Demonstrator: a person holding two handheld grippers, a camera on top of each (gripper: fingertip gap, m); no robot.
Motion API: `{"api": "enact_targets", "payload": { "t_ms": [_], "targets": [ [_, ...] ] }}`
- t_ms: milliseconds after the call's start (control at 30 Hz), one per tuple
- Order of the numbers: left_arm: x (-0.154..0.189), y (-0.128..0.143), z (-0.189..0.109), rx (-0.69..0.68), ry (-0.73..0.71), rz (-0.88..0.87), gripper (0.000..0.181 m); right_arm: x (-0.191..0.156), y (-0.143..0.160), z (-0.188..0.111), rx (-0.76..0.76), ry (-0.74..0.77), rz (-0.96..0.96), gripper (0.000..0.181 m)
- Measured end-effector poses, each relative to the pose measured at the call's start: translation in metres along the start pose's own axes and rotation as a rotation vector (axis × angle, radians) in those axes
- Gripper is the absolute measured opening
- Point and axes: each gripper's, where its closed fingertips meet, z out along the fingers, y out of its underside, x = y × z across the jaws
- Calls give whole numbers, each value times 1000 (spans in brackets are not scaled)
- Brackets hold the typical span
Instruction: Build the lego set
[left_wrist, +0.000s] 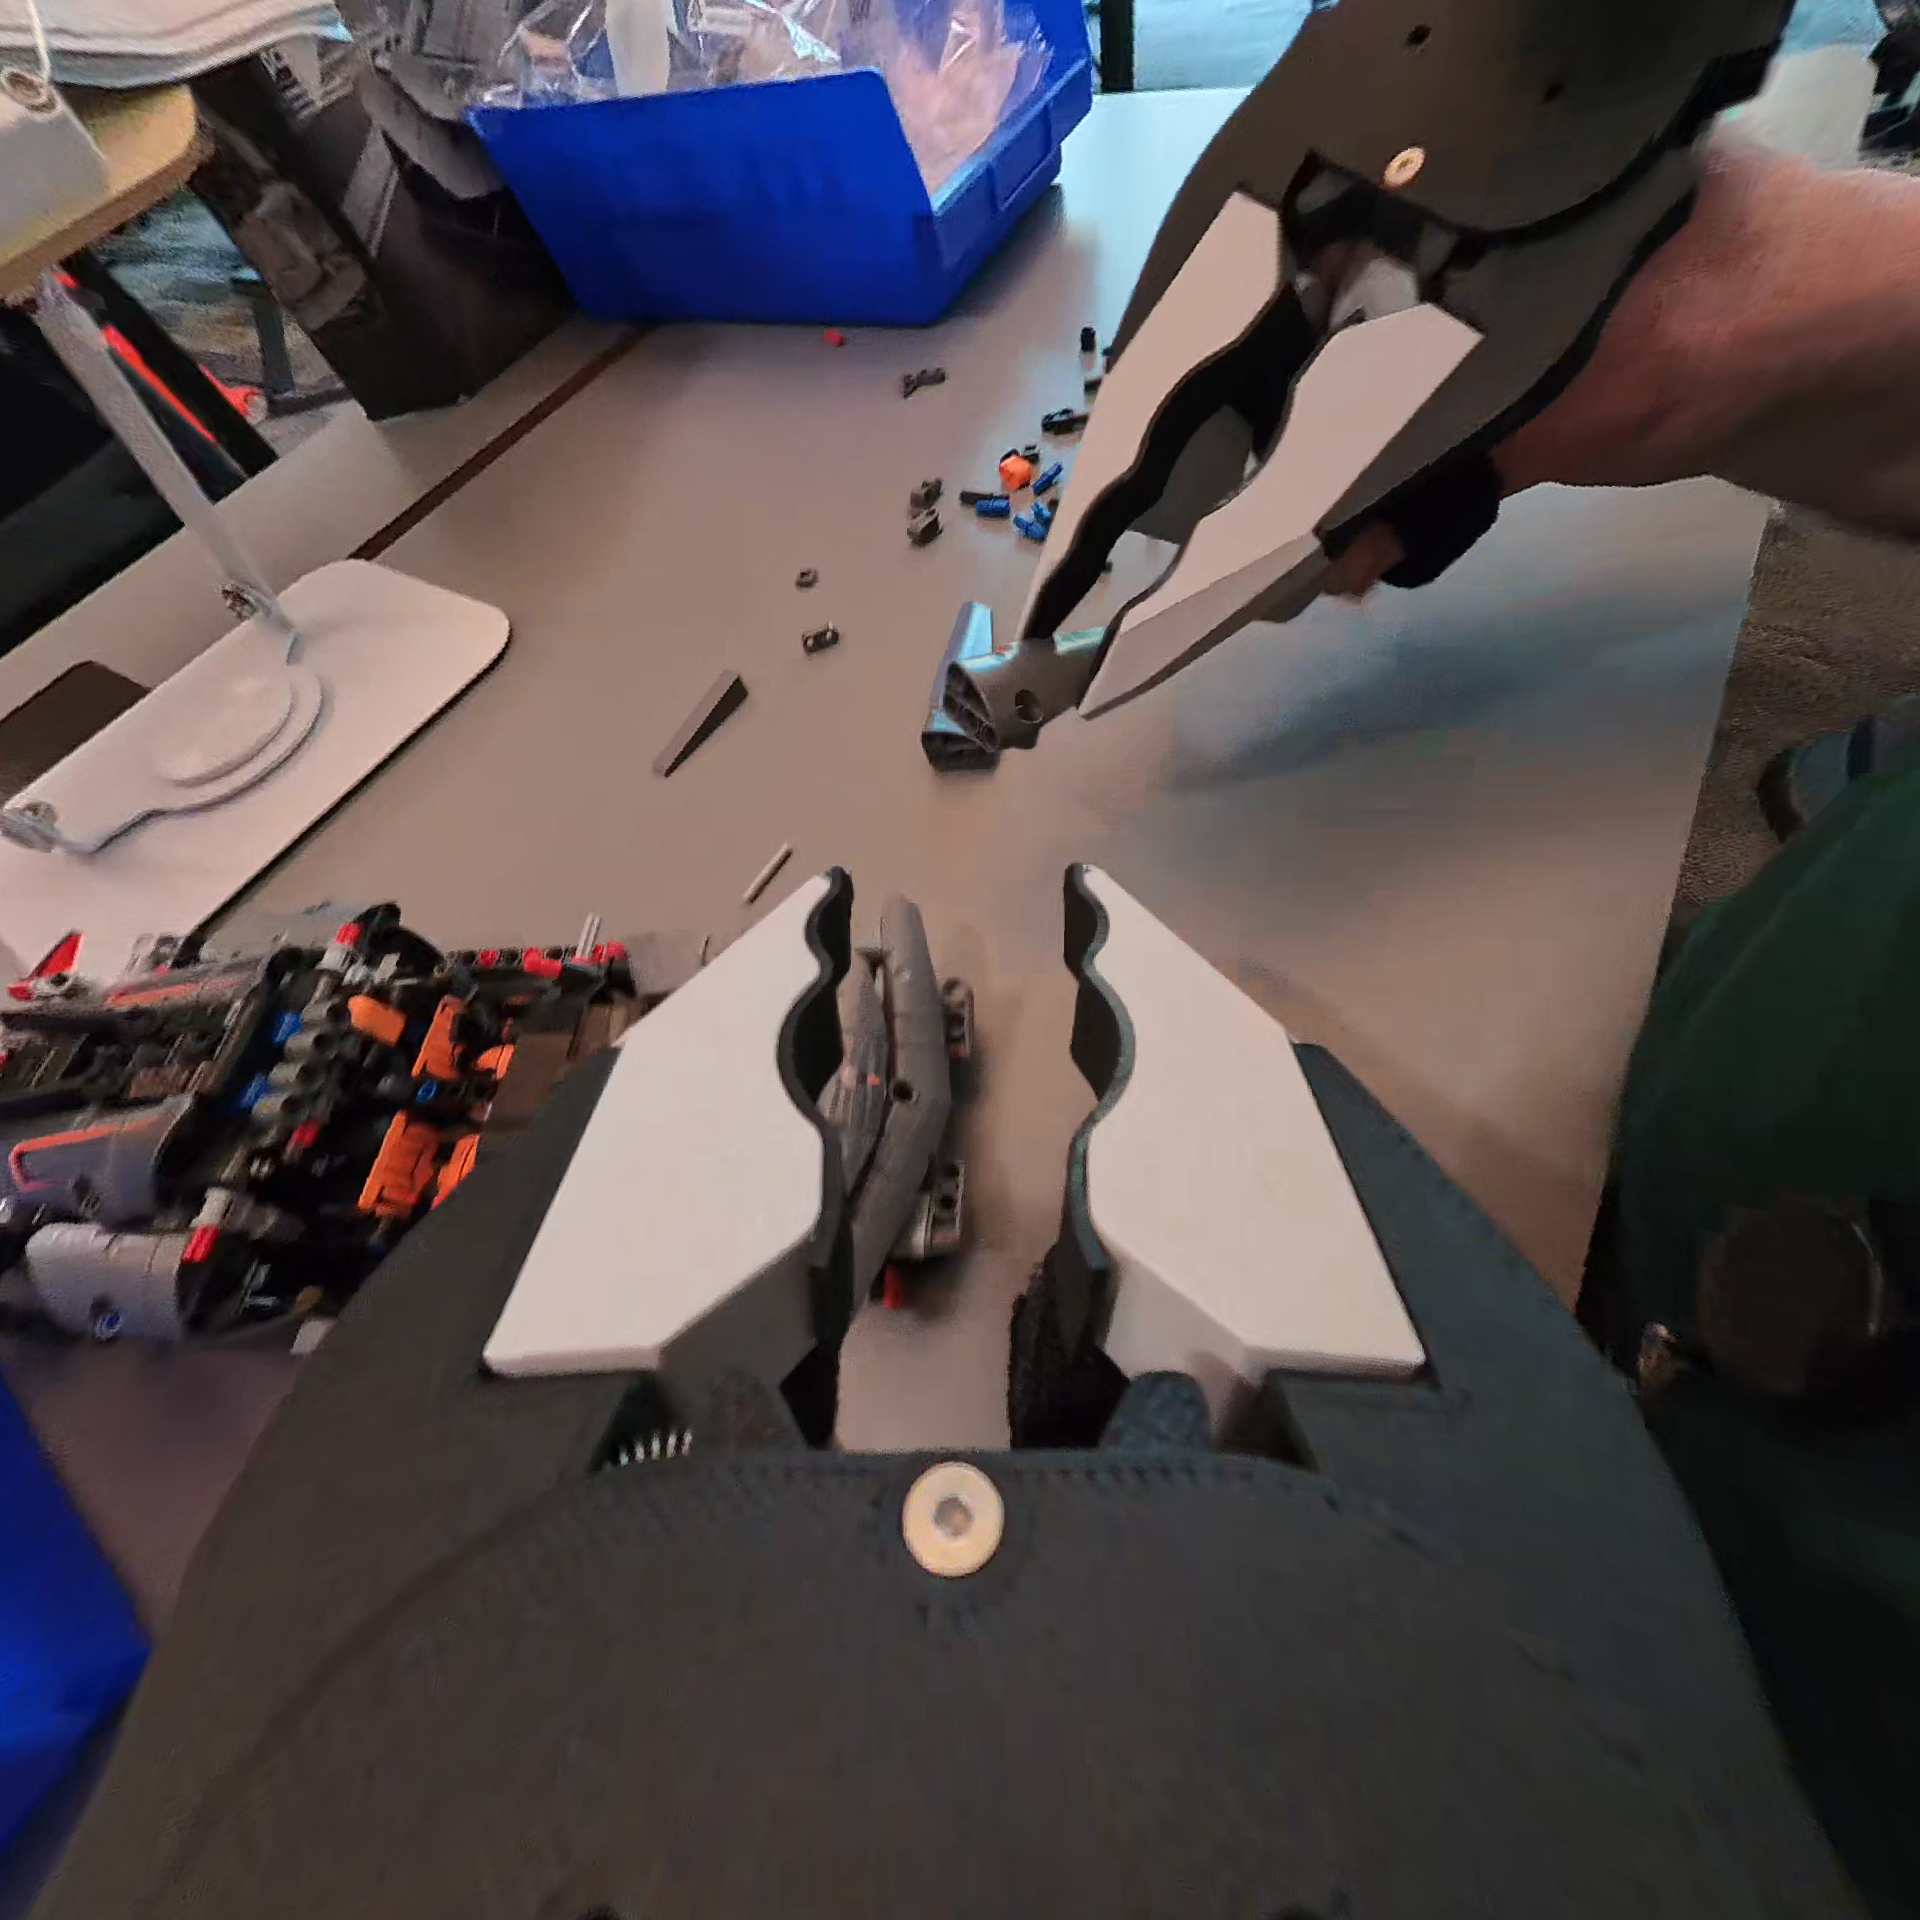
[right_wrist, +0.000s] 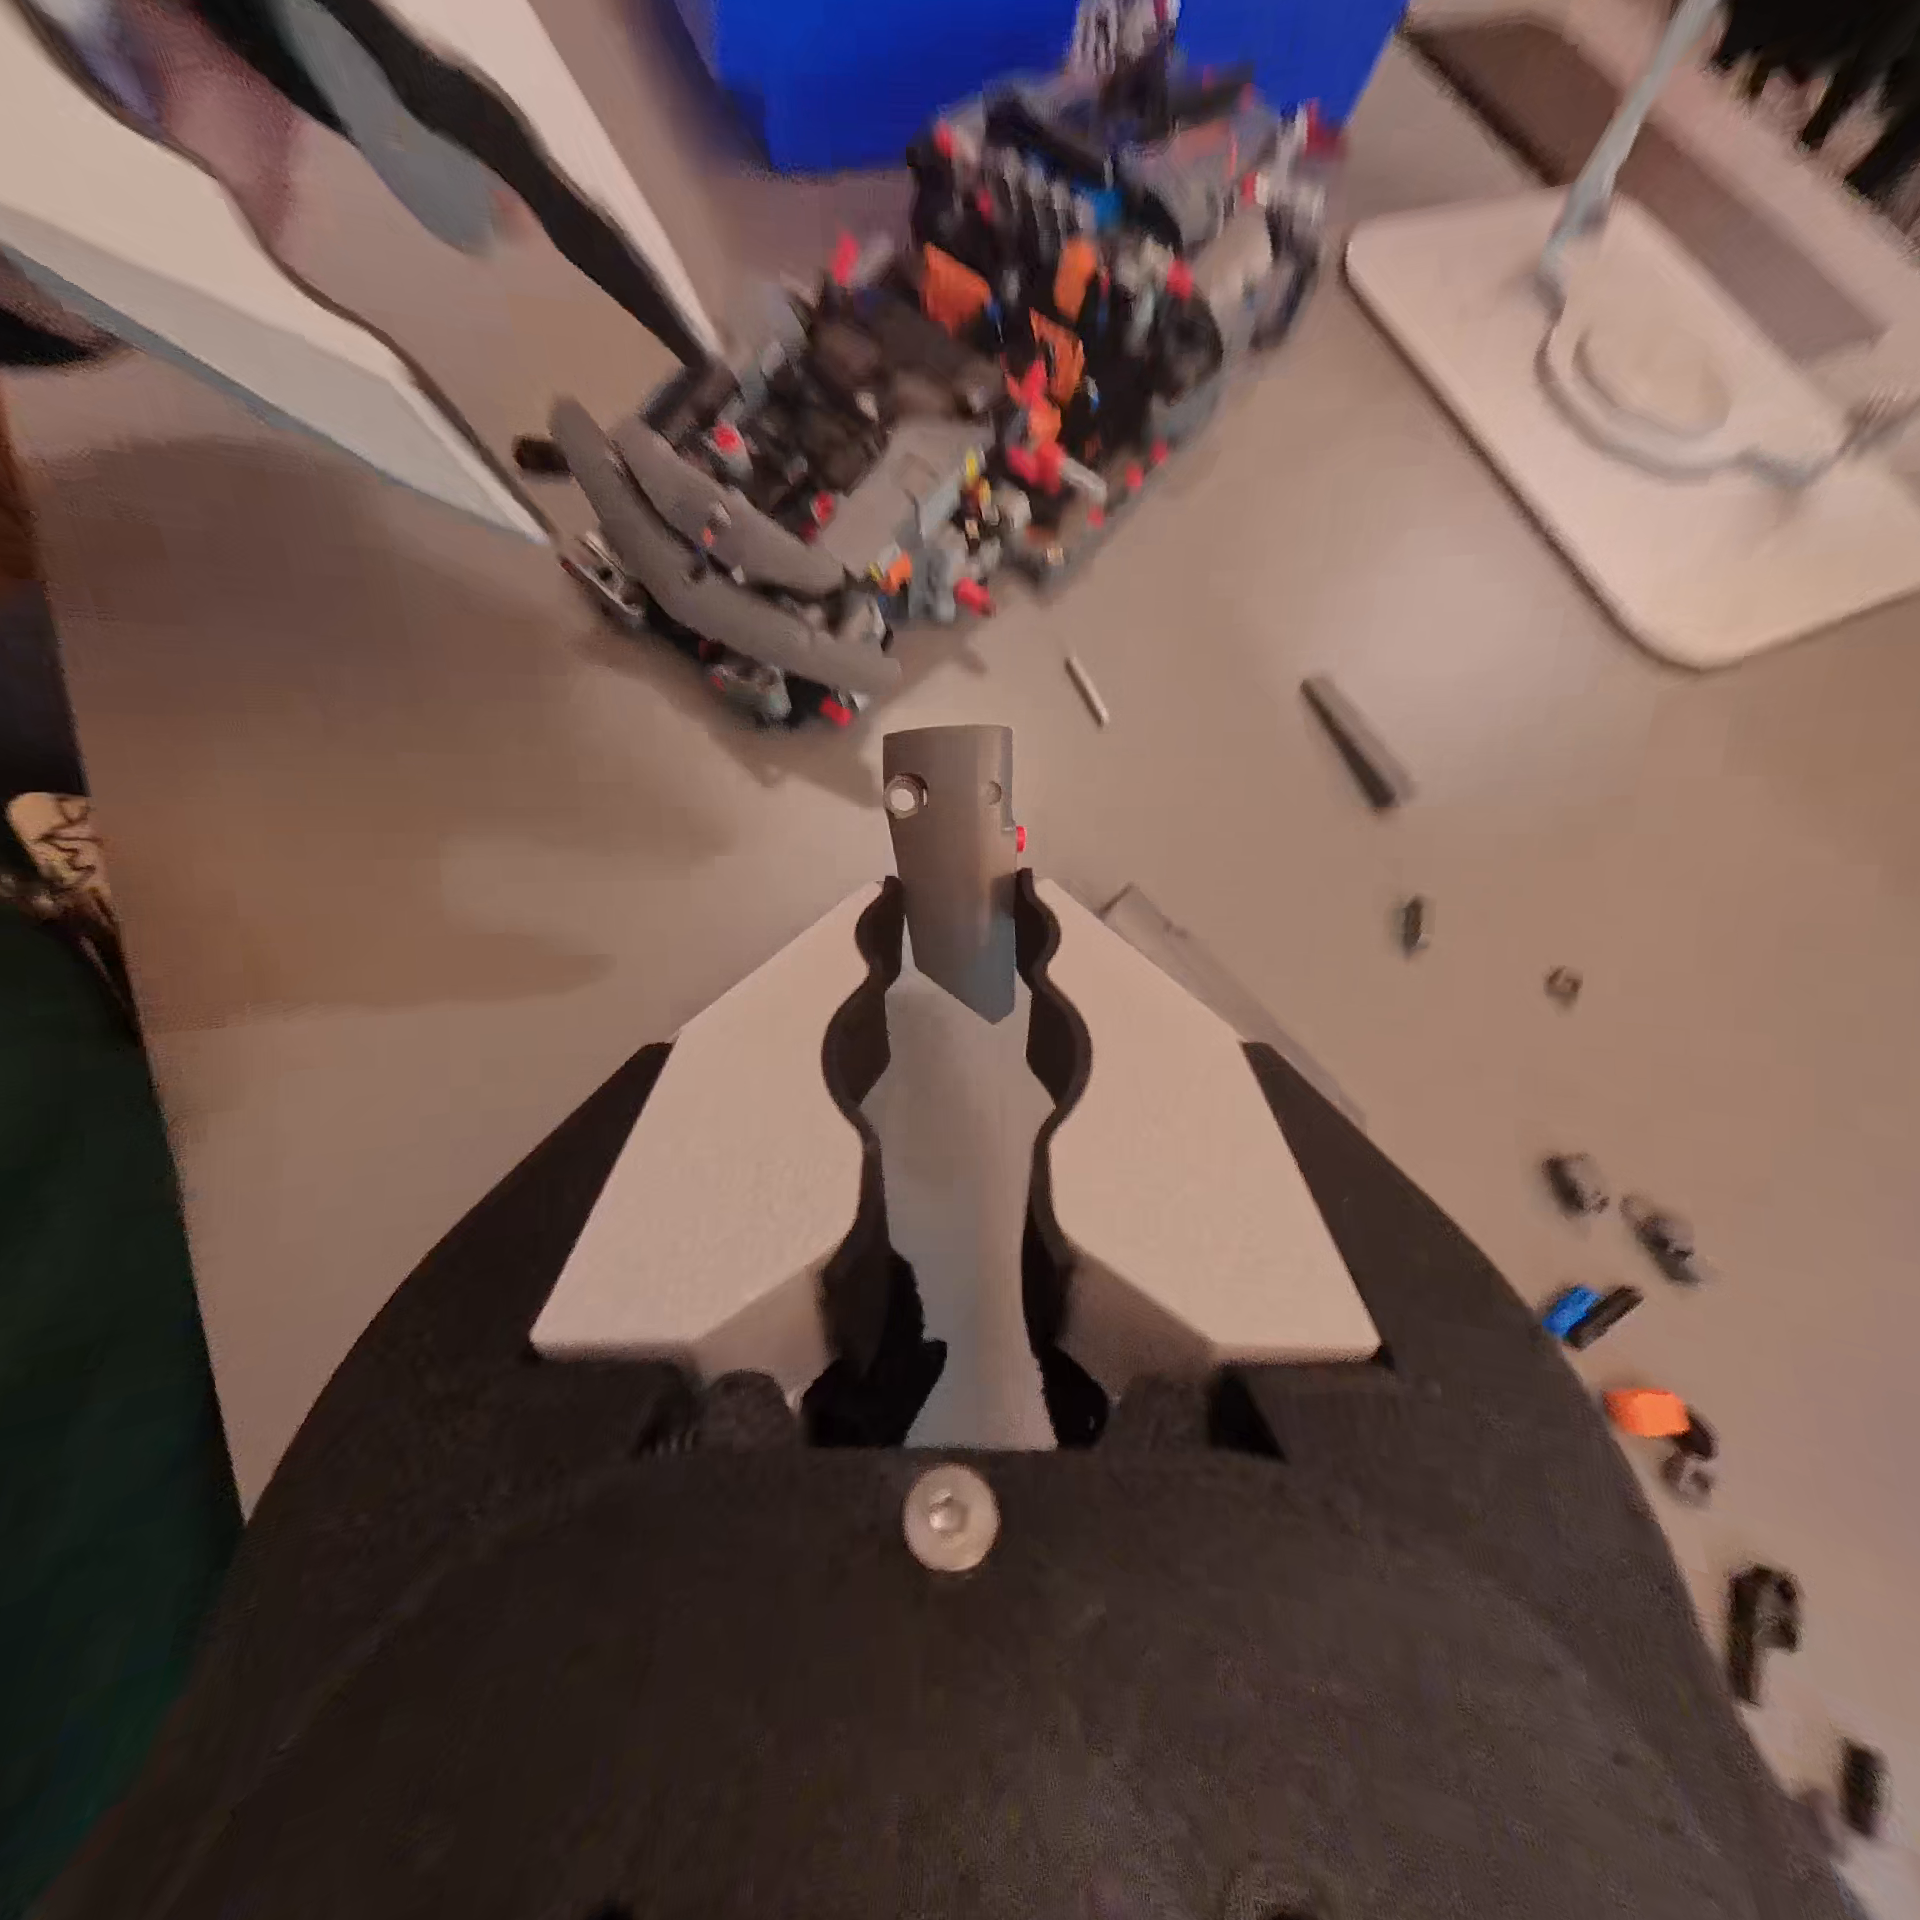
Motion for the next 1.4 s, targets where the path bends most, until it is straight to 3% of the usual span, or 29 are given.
{"api": "enact_targets", "payload": {
  "t_ms": [100, 300, 600, 700, 867, 933, 1067, 1167, 1267, 1400],
  "targets": [
    [-12, -12, 10, 28, -46, -72, 36, 1, -23, -14, 75, 44, -78, 20],
    [-16, -45, 12, 203, 54, -293, 38, -1, -60, -37, 212, 123, -226, 19],
    [-3, -65, 12, 359, 302, -547, 39, -3, -71, -46, 246, 163, -332, 19],
    [-11, -68, 6, 369, 294, -539, 44, -3, -66, -45, 228, 152, -322, 19],
    [0, -65, 16, 277, 349, -514, 50, -9, -58, -42, 236, 112, -292, 19],
    [-14, -65, 14, 269, 285, -481, 48, -13, -48, -36, 190, 63, -263, 19],
    [-54, -81, -4, 284, 174, -400, 47, -27, 5, -9, -34, -106, -112, 20],
    [-75, -89, -11, 258, 88, -309, 45, -33, 31, 5, -113, -155, -42, 19],
    [-85, -88, -14, 232, 40, -262, 44, -35, 47, 15, -173, -189, -5, 20],
    [-83, -77, -20, 230, 18, -243, 43, -42, 45, 12, -160, -257, -6, 29]
  ]
}}
